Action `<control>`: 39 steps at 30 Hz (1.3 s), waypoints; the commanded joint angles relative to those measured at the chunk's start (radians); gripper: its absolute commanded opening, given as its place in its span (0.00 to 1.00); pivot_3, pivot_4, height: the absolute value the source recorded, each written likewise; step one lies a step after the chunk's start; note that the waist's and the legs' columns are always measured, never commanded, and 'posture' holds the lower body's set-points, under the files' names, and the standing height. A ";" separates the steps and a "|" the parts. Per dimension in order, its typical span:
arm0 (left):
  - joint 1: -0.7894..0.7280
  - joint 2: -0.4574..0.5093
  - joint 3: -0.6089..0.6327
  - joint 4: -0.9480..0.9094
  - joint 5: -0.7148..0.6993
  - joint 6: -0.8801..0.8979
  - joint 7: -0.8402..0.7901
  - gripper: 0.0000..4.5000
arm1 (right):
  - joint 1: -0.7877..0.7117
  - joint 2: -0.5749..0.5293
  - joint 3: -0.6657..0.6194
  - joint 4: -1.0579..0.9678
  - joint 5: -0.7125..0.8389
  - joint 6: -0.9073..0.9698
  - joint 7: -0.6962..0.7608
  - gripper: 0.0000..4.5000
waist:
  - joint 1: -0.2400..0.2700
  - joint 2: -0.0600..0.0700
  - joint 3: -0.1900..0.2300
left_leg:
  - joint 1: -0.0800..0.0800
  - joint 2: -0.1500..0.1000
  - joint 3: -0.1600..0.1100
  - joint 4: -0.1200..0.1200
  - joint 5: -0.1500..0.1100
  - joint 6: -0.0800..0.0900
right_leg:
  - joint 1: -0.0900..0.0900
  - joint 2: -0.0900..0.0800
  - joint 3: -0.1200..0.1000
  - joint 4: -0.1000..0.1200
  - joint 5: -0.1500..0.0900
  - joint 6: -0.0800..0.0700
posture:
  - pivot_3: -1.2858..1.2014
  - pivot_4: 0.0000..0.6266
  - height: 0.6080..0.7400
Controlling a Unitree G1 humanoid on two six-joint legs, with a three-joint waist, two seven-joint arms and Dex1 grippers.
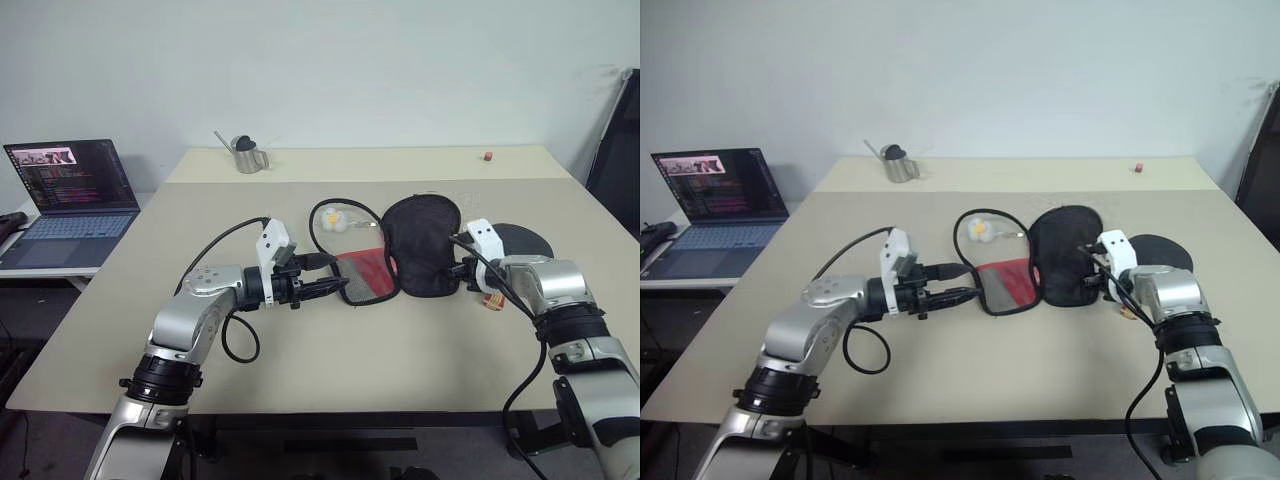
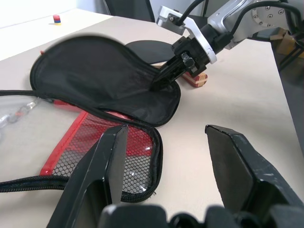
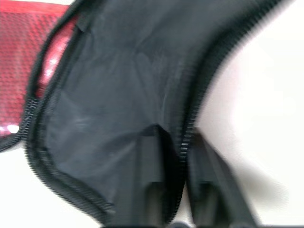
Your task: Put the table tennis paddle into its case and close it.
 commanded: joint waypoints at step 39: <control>-0.034 0.042 0.027 -0.103 -0.042 0.025 -0.039 0.63 | 0.351 0.235 -0.388 -0.559 -0.064 0.113 -0.637 1.00 | 0.001 0.000 0.000 | 0.001 0.000 0.001 0.000 0.000 0.000 | 0.000 0.000 0.001 0.001 0.000 0.000 | 0.52 0.24 1.00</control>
